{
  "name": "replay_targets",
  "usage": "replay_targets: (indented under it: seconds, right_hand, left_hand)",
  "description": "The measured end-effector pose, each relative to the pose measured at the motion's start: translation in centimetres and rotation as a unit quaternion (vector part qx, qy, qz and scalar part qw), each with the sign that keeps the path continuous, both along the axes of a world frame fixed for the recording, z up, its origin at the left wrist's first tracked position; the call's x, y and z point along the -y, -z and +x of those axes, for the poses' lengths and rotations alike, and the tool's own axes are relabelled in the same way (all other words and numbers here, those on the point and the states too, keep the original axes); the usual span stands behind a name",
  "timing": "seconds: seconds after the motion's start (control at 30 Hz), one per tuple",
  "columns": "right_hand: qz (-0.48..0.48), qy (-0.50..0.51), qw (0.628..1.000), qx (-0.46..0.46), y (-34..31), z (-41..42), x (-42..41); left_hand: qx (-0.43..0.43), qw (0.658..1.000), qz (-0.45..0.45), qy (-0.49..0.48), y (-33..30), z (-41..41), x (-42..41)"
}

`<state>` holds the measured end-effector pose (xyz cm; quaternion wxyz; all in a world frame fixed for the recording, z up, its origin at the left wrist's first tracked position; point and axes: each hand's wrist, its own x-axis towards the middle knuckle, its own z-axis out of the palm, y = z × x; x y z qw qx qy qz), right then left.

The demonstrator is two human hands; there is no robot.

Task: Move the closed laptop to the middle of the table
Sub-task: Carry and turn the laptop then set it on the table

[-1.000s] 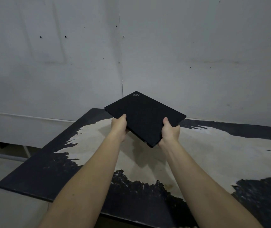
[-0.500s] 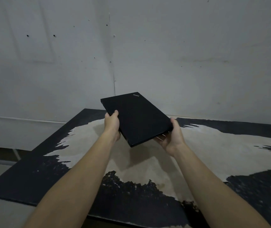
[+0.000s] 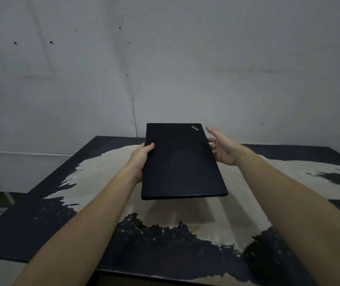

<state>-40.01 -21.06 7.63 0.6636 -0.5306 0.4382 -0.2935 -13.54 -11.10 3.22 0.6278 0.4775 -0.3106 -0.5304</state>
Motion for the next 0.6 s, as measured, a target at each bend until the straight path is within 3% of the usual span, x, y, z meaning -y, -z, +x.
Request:
replay_targets:
  seconds: [0.27, 0.43, 0.6]
  right_hand:
    - [0.062, 0.038, 0.997, -0.006, 1.3, 1.1, -0.1]
    - [0.054, 0.114, 0.992, -0.007, 2.1, 1.7, -0.3]
    - [0.069, 0.174, 0.981, 0.055, 2.3, 1.3, -0.3]
  left_hand:
    - [0.025, 0.999, 0.003, 0.045, 0.1, -1.2, 0.5]
    - [0.046, 0.997, 0.033, 0.055, -0.3, -1.4, 0.6]
    - [-0.066, 0.993, 0.023, 0.091, 0.1, -0.2, 0.4]
